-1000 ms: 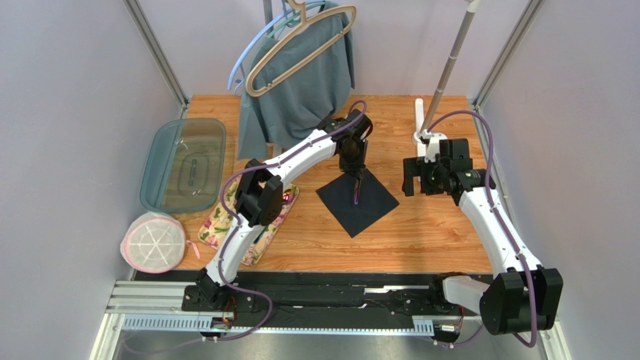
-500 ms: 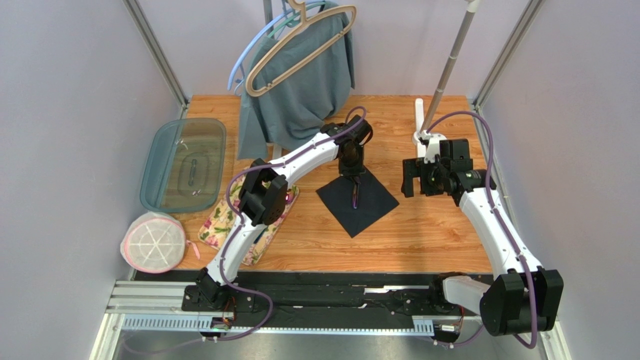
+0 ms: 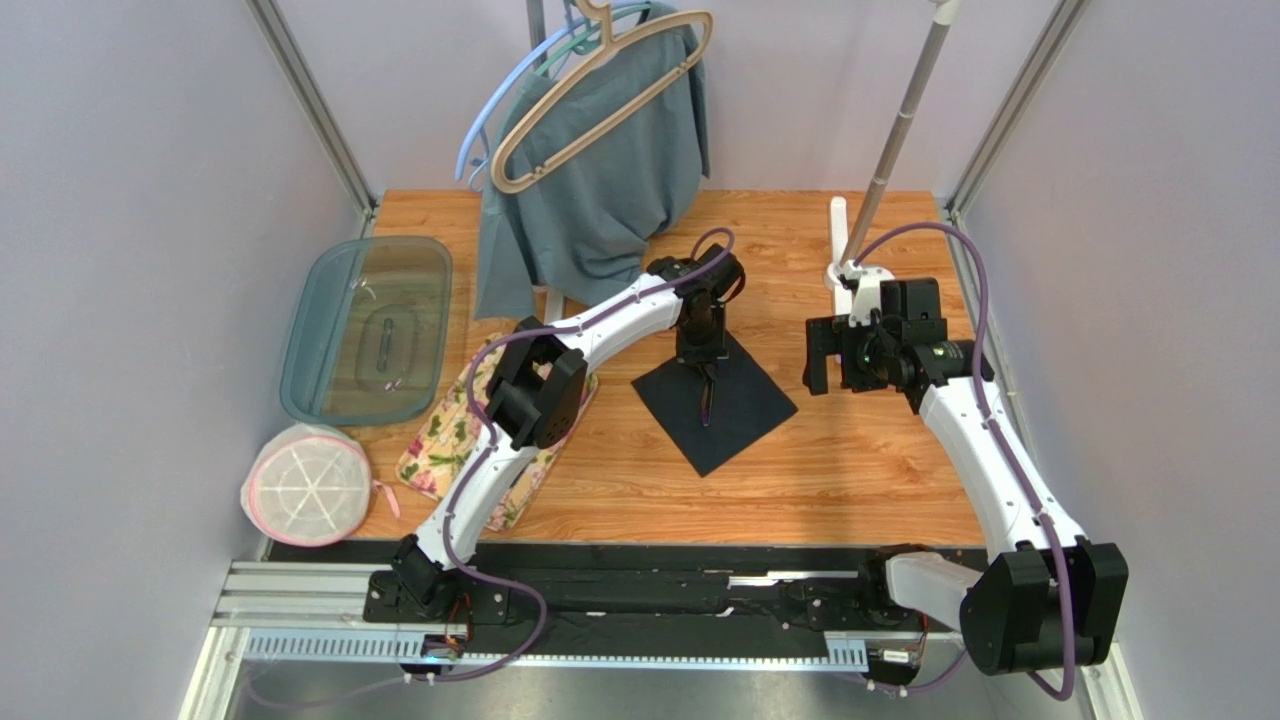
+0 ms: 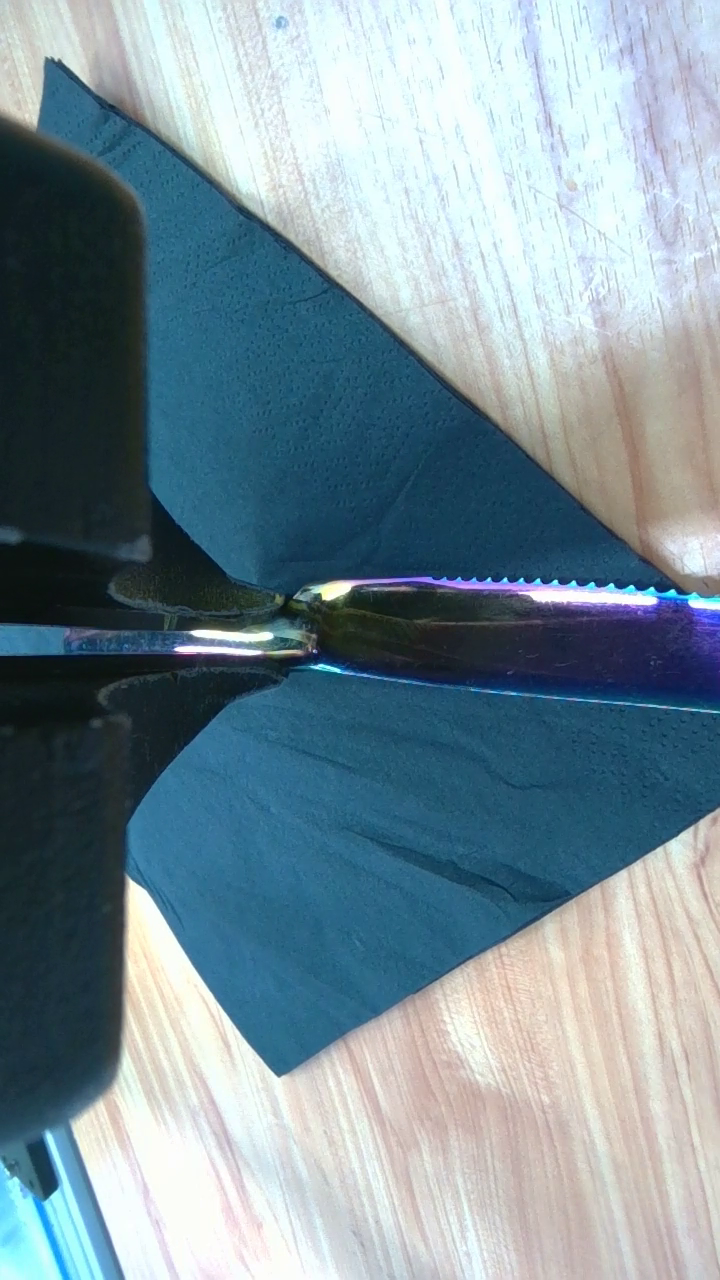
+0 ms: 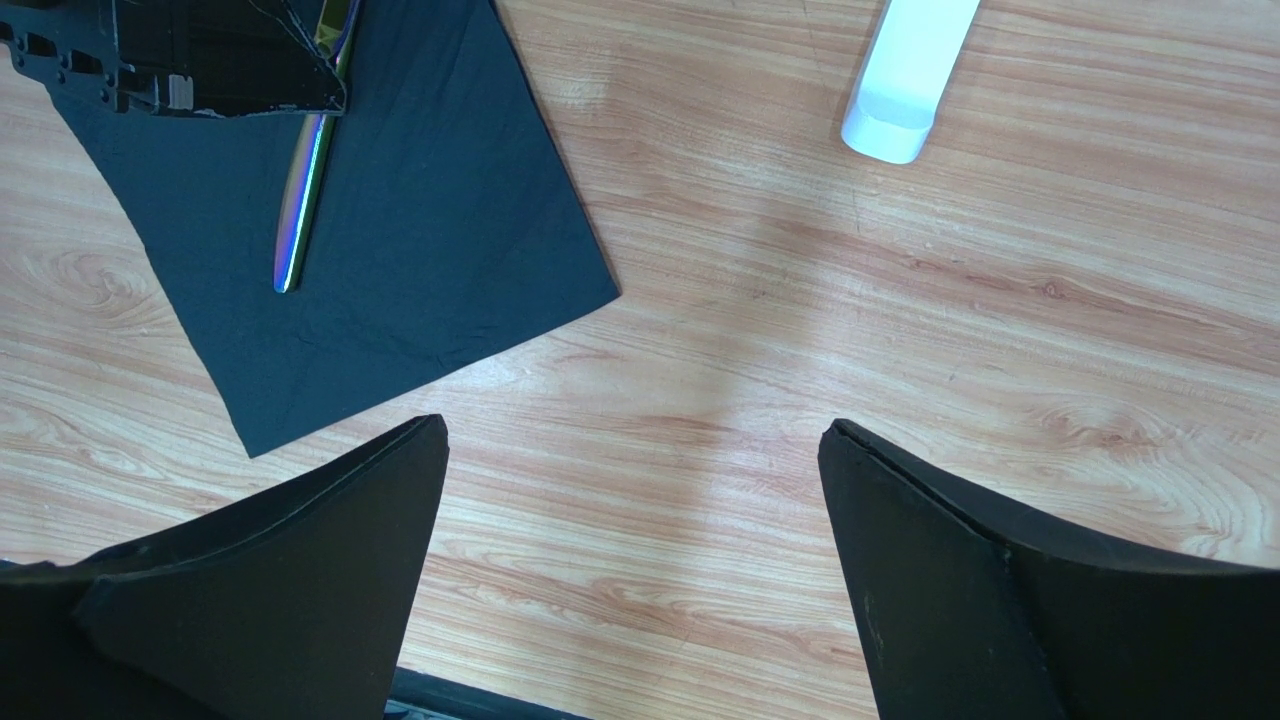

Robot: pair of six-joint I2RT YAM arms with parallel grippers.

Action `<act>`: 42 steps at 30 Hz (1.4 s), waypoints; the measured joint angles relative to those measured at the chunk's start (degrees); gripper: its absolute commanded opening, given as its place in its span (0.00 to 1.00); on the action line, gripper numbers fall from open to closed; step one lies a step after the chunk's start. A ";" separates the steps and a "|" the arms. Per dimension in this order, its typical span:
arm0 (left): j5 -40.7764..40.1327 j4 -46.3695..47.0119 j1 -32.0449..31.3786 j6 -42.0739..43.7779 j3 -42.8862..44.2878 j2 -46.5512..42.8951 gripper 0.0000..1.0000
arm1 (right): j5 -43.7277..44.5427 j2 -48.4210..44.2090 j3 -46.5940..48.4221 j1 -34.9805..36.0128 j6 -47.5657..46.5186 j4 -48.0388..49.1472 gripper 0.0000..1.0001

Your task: Place the utensils on the paper napkin and roll it up

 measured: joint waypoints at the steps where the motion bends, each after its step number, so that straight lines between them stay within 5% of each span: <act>1: 0.02 0.02 0.00 0.00 0.00 0.02 0.06 | 0.00 0.00 0.00 0.00 0.00 0.00 1.00; 8: 0.28 0.09 0.02 -0.57 0.00 0.24 0.31 | 0.00 0.00 0.00 0.00 0.00 -0.02 1.00; 26: -1.75 -0.07 -0.15 2.69 0.28 -2.67 0.49 | -1.36 0.52 0.26 -0.04 0.00 -0.26 1.00; 35: -6.01 3.56 -0.72 13.49 -15.69 -28.74 0.46 | -2.38 0.48 1.36 -0.04 0.00 -1.14 1.00; 42: -8.96 8.76 -0.98 26.71 -41.16 -49.42 0.57 | -3.43 0.04 1.36 -0.11 -0.02 -1.49 1.00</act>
